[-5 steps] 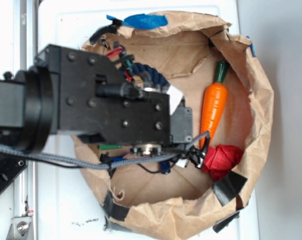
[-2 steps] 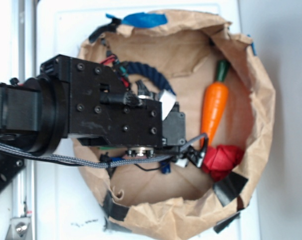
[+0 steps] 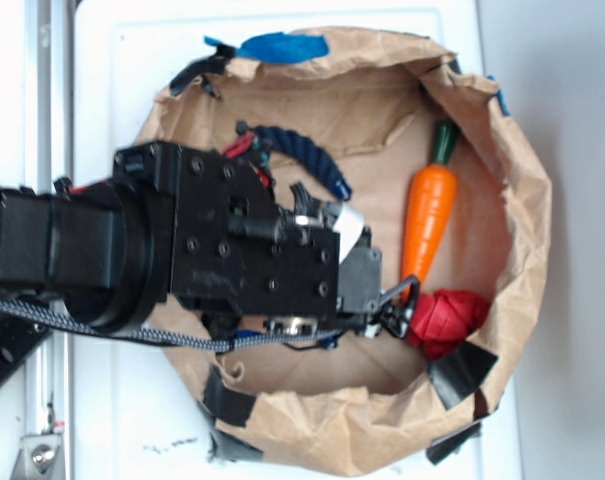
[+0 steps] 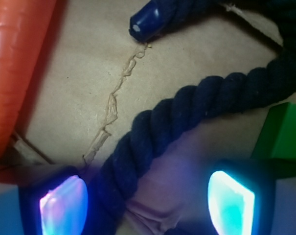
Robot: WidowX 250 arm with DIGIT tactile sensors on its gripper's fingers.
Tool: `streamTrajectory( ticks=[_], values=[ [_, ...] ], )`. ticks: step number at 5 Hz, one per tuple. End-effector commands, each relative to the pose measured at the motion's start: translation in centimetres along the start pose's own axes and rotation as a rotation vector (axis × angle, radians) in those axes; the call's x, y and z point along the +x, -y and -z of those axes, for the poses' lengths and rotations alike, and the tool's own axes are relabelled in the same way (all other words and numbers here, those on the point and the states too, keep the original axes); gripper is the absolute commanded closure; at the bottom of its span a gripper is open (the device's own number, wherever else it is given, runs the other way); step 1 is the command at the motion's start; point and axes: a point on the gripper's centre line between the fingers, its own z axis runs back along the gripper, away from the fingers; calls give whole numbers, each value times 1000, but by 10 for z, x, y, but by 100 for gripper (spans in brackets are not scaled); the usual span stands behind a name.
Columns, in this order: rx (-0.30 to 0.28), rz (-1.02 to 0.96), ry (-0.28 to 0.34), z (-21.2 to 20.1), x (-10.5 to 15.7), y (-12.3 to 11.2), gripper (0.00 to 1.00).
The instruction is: Grab the blue rope.
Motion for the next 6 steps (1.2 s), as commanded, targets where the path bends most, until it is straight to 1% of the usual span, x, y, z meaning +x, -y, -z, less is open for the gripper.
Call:
streamTrajectory(
  ticks=[1, 2, 3, 4, 5, 6],
  values=[
    [27, -5, 5, 16, -6, 3, 0],
    [37, -2, 9, 22, -17, 2, 0],
    [35, 5, 4, 22, -16, 2, 0],
    [13, 8, 0, 17, -13, -1, 0],
    [-19, 3, -5, 11, -11, -5, 100],
    [-37, 8, -12, 5, -8, -7, 100]
  ],
)
